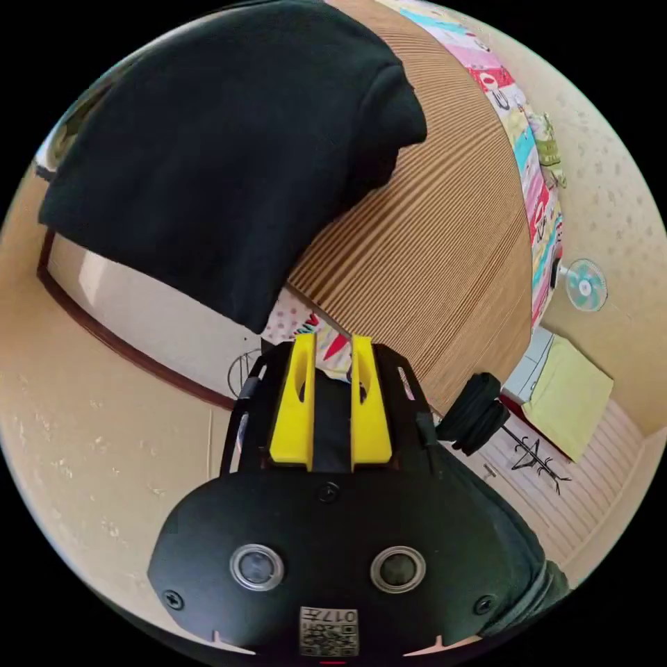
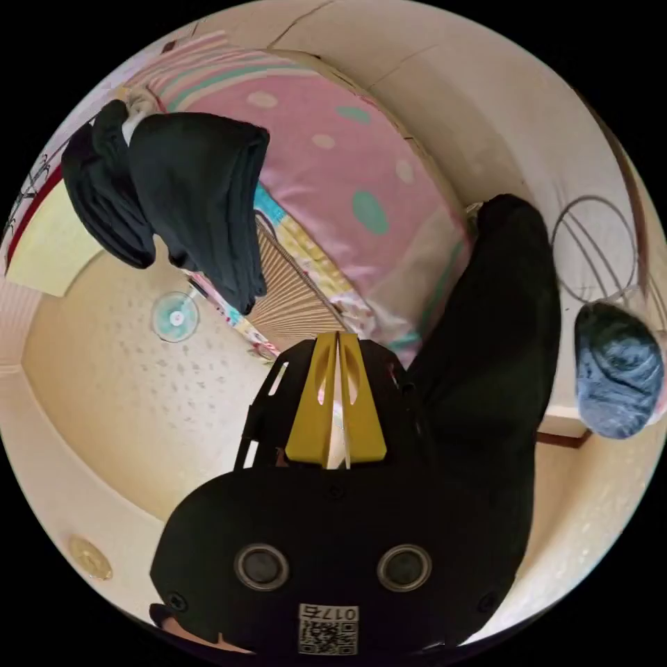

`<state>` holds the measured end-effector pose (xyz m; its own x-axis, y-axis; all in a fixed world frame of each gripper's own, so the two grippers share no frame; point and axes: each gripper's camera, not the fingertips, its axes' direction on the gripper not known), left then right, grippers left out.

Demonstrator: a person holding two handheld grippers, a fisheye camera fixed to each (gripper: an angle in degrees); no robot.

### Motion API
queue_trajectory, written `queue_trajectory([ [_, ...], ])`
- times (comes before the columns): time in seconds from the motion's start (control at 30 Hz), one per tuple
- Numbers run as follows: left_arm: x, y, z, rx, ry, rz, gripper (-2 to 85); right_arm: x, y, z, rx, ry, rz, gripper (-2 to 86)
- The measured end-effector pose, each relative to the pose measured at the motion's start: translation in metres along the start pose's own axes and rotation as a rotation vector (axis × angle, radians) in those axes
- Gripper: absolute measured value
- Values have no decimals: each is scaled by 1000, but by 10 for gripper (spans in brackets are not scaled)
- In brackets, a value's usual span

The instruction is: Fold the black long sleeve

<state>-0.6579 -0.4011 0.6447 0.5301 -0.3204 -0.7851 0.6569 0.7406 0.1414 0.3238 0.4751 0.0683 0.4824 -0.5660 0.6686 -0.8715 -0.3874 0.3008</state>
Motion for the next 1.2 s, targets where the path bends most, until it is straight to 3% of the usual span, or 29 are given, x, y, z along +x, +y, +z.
queue_trajectory([
  [0.23,77,-21,-53,192,-105,182,130,-9,0,119,-277,71,-216,4],
  [0.4,126,-49,-52,168,-124,224,141,8,20,173,-387,119,-370,4],
  [0.5,131,-51,-32,127,-197,194,94,39,26,191,-451,48,-397,5],
  [0.6,118,-42,-23,146,-56,161,72,72,26,206,-536,21,-411,5],
  [0.73,84,-35,-14,20,384,152,41,103,20,220,-607,32,-436,5],
  [0.8,86,-19,-32,50,592,347,33,113,19,234,-668,70,-490,6],
  [0.87,98,20,-74,110,917,670,27,118,24,253,-751,123,-543,7],
  [0.93,118,57,-110,131,1096,922,23,120,38,280,-881,189,-622,8],
  [1.1,222,170,-184,100,1148,1616,18,140,134,379,-1357,464,-963,34],
  [1.2,290,239,-197,39,1296,2052,20,152,213,413,-1549,454,-1213,83],
])
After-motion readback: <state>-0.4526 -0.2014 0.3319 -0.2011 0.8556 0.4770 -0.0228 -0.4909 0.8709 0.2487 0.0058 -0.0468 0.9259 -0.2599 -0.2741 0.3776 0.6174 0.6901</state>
